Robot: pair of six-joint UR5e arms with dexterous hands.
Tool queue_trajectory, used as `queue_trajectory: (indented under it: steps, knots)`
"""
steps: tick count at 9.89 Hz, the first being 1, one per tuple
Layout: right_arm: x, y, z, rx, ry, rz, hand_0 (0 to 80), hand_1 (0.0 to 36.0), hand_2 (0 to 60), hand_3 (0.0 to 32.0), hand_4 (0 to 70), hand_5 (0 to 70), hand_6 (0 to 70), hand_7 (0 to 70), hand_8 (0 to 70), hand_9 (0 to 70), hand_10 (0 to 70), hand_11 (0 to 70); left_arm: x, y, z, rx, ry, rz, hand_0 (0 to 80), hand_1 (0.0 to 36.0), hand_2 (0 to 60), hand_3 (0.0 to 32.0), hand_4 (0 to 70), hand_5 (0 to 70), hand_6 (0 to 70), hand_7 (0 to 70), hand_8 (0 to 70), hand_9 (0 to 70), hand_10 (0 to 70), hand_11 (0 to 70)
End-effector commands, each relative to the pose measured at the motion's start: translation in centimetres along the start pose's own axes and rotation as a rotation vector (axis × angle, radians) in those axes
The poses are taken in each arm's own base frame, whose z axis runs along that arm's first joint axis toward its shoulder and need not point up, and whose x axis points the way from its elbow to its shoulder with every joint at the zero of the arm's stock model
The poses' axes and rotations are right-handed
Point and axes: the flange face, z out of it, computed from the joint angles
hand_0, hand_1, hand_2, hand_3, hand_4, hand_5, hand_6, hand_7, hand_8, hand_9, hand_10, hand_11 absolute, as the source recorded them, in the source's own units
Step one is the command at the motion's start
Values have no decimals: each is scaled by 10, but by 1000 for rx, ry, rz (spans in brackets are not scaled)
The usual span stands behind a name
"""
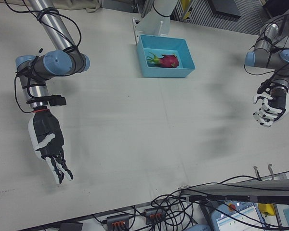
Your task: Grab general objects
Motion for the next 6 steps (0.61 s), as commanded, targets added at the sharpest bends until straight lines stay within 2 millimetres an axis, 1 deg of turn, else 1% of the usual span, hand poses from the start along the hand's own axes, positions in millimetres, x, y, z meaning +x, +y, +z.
queue_trajectory:
  steps: [1,2,3,4,5,6]
  knots:
    - [-1,1,0,-2,-1,0,0,0,0,0,0,0,0,0,0,0,0,0,86,-61,-24,116,94,125,795,354,600,0,700,424,700,700,583,700,700,700]
    - [0,0,0,0,0,0,0,0,0,0,0,0,0,0,0,0,0,0,132,-80,-42,161,149,160,800,342,600,0,700,427,700,700,564,700,700,700]
    - [0,0,0,0,0,0,0,0,0,0,0,0,0,0,0,0,0,0,178,-92,-63,198,205,218,759,319,600,0,700,412,700,700,509,658,700,700]
    - [0,0,0,0,0,0,0,0,0,0,0,0,0,0,0,0,0,0,217,-98,-80,179,281,280,673,280,600,0,700,422,700,700,580,700,700,700]
    - [0,0,0,0,0,0,0,0,0,0,0,0,0,0,0,0,0,0,240,-99,-103,174,326,289,749,308,600,0,700,432,700,700,651,700,700,700]
    - [0,0,0,0,0,0,0,0,0,0,0,0,0,0,0,0,0,0,246,-97,-106,160,353,256,800,341,600,0,700,466,700,700,700,700,700,700]
